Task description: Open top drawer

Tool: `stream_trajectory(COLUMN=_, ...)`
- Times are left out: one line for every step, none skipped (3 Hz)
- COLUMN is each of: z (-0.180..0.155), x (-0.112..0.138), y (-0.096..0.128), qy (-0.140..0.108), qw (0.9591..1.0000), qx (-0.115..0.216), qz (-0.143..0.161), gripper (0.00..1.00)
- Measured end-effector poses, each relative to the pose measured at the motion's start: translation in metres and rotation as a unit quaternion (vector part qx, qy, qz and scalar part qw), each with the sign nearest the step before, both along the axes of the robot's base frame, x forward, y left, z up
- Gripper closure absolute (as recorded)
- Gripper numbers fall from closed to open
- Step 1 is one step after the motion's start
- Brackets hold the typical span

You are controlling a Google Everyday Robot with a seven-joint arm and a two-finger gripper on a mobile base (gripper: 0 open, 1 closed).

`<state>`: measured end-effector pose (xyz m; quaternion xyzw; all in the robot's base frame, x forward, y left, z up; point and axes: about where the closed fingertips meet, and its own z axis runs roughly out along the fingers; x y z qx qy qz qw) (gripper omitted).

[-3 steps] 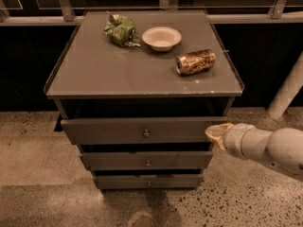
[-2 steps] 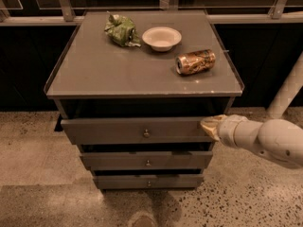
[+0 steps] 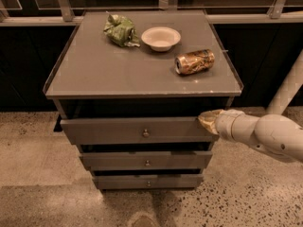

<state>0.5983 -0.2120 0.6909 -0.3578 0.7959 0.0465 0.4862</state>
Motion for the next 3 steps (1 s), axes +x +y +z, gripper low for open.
stream_trajectory(z=0.018, x=0.04, y=0.014, qy=-0.02, qw=0.9995, qx=-0.018, qz=0.015, gripper=1.0)
stream_trajectory(z=0.02, x=0.044, y=0.018, qy=-0.025, qw=0.9993, qx=-0.021, qz=0.018, gripper=1.0)
stream_trajectory(z=0.008, x=0.039, y=0.009, qy=-0.013, qw=0.9997, qx=-0.023, qz=0.0, gripper=1.0)
